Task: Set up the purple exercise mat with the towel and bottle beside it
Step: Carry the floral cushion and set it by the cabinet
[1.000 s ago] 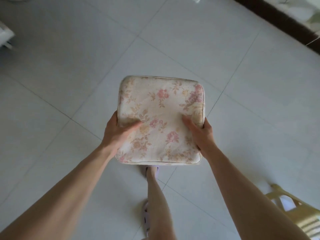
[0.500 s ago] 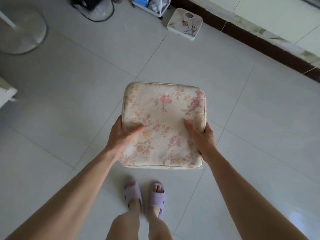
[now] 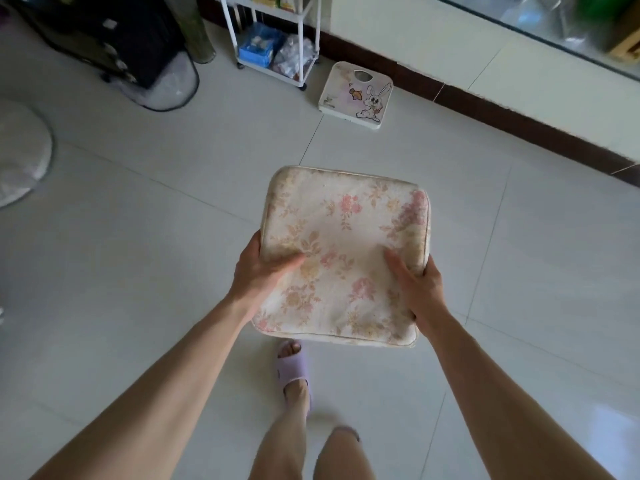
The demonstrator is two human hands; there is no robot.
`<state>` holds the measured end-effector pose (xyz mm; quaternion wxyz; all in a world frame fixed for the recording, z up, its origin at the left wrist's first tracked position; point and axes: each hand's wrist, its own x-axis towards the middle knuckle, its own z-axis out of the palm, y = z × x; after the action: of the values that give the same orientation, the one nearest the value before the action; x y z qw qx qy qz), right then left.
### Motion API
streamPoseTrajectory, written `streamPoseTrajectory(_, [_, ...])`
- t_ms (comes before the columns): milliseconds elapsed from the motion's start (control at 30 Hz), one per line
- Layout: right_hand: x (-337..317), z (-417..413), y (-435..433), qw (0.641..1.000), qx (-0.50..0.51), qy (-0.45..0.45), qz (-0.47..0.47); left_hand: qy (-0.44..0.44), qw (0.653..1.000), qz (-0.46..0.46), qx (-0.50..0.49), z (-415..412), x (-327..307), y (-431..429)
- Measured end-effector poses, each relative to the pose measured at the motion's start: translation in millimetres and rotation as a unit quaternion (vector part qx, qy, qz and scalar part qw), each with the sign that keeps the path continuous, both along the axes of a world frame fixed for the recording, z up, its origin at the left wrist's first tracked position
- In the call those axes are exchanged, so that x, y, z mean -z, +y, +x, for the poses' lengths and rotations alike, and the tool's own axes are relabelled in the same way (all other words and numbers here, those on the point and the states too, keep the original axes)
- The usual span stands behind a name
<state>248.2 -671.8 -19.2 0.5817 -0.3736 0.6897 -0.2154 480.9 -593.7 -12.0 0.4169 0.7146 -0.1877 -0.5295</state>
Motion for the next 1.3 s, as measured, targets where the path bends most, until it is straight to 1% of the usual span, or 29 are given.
streamPoseTrajectory(200, [9,37,-82,1.0,0.014,0.005,-0.001,0.013,1.0,-0.003,0.0,35,-3,-88])
streamPoseTrajectory(400, [30,72,-168,1.0,0.022,0.0,0.013,0.028,0.999,0.003,0.017,70,14,-178])
streamPoseTrajectory(433, [31,73,-170,1.0,0.019,0.001,0.015,0.026,0.999,0.005,0.018,71,14,-180])
streamPoseTrajectory(467, [42,82,-195,0.999,0.025,0.001,0.022,0.027,0.999,0.009,0.019,81,24,-205])
streamPoseTrajectory(533, [47,88,-209,0.999,0.022,0.008,0.023,0.031,0.999,0.016,0.023,86,28,-219])
streamPoseTrajectory(767, [90,129,-292,0.999,0.032,-0.009,0.035,0.02,0.999,0.032,0.017,128,68,-307])
streamPoseTrajectory(967, [124,151,-338,0.998,0.055,-0.016,0.032,0.024,0.998,0.053,0.03,154,107,-367])
streamPoseTrajectory(1133, [165,169,-373,0.995,0.09,-0.013,0.043,0.026,0.996,0.067,0.049,174,148,-417])
streamPoseTrajectory(1300, [195,186,-394,0.993,0.112,-0.016,0.04,0.022,0.995,0.075,0.068,193,182,-452])
